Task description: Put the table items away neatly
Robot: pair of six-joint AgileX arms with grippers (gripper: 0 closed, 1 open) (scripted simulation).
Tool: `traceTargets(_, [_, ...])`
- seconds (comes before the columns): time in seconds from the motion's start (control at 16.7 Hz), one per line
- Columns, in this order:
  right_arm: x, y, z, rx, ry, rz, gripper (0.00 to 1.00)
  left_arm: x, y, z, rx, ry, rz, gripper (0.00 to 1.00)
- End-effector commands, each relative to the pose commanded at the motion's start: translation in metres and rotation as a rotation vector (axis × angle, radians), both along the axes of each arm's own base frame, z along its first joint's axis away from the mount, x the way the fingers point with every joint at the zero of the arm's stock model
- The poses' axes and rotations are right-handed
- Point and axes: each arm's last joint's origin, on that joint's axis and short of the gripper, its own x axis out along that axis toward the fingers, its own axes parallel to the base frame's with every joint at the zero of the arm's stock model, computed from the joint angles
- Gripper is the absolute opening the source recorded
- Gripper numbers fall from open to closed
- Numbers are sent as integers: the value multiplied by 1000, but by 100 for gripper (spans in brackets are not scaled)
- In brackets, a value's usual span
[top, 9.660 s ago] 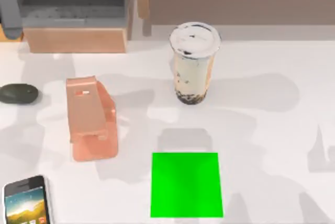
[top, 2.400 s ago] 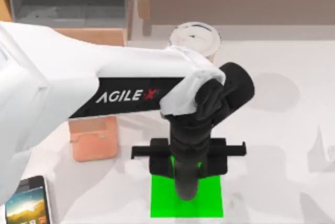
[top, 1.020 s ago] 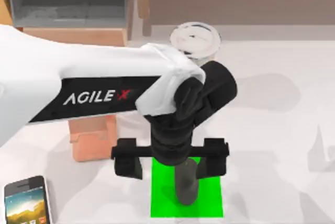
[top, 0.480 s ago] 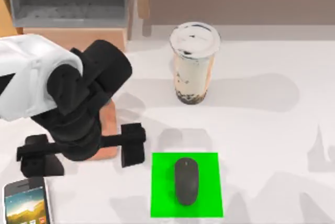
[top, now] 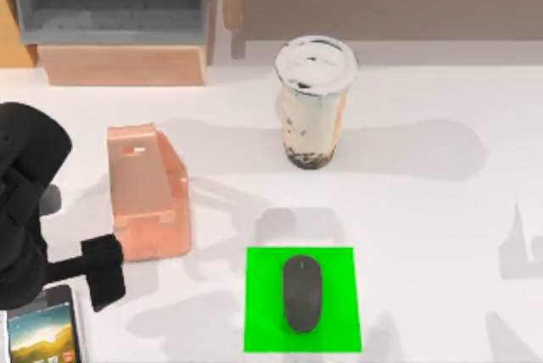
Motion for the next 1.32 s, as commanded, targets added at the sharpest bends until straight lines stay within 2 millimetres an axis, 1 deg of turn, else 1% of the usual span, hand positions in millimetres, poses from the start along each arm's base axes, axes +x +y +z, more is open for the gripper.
traceTargets(0.12, [0, 0, 0, 0, 0, 0, 100, -9, 12, -4, 2, 10, 13, 100])
traceTargets(0.18, [0, 0, 0, 0, 0, 0, 100, -11, 14, -5, 2, 12, 14, 100])
traceTargets(0.42, [0, 0, 0, 0, 0, 0, 100, -10, 13, -5, 3, 11, 11, 100])
traceTargets(0.54, [0, 0, 0, 0, 0, 0, 100, -10, 13, -8, 3, 13, 13, 100])
traceTargets(0.66, [0, 0, 0, 0, 0, 0, 100, -8, 13, -20, 3, 15, 14, 100])
traceTargets(0.84, [0, 0, 0, 0, 0, 0, 100, -6, 13, -46, 0, 3, 14, 100])
traceTargets(1.02, [0, 0, 0, 0, 0, 0, 100, -8, 14, -68, 0, 3, 14, 100])
traceTargets(1.14, [0, 0, 0, 0, 0, 0, 100, -10, 15, -75, 2, 12, 14, 100])
traceTargets(1.32, [0, 0, 0, 0, 0, 0, 100, -10, 15, -75, 2, 12, 14, 100])
